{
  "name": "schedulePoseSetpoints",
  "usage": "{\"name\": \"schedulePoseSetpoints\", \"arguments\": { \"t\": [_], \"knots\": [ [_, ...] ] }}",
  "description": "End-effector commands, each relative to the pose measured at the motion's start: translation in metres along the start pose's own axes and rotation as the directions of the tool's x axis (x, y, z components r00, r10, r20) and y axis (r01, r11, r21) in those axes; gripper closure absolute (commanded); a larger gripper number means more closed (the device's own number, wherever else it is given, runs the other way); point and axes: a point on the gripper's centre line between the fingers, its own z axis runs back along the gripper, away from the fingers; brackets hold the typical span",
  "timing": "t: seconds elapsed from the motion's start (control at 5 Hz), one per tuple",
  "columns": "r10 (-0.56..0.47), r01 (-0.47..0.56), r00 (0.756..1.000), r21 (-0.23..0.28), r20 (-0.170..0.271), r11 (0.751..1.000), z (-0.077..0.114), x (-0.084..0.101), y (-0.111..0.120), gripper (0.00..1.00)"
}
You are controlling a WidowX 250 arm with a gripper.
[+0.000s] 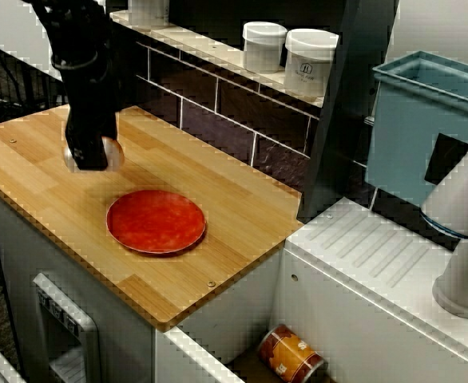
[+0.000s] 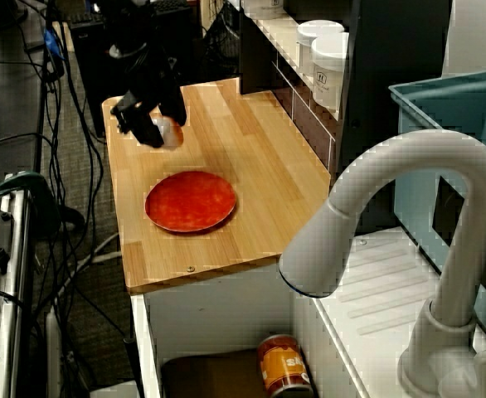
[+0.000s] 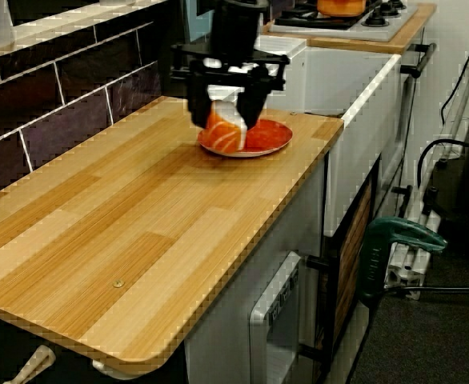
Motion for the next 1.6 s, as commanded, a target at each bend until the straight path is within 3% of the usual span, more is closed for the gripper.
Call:
{"name": "schedulePoseSetpoints", "arguments": {
  "t": [0.0, 0.2, 0.6, 1.0, 1.2, 1.4],
  "knots": [
    [-0.041, 0.035, 0.998, 0.149, 0.042, 0.988, 0.016, 0.028, -0.003, 1.00],
    [-0.055, 0.041, 0.996, 0.186, 0.068, 0.982, 0.018, 0.044, -0.009, 1.00],
    [-0.065, 0.054, 0.997, 0.240, 0.035, 0.969, -0.007, 0.059, -0.016, 1.00],
    [-0.063, 0.067, 0.998, 0.259, -0.021, 0.964, -0.028, 0.059, -0.017, 1.00],
    [-0.060, 0.064, 0.998, 0.253, -0.024, 0.965, -0.026, 0.058, -0.016, 0.00],
    [-0.049, 0.051, 0.999, 0.227, -0.015, 0.972, -0.020, 0.053, -0.013, 0.00]
  ]
}}
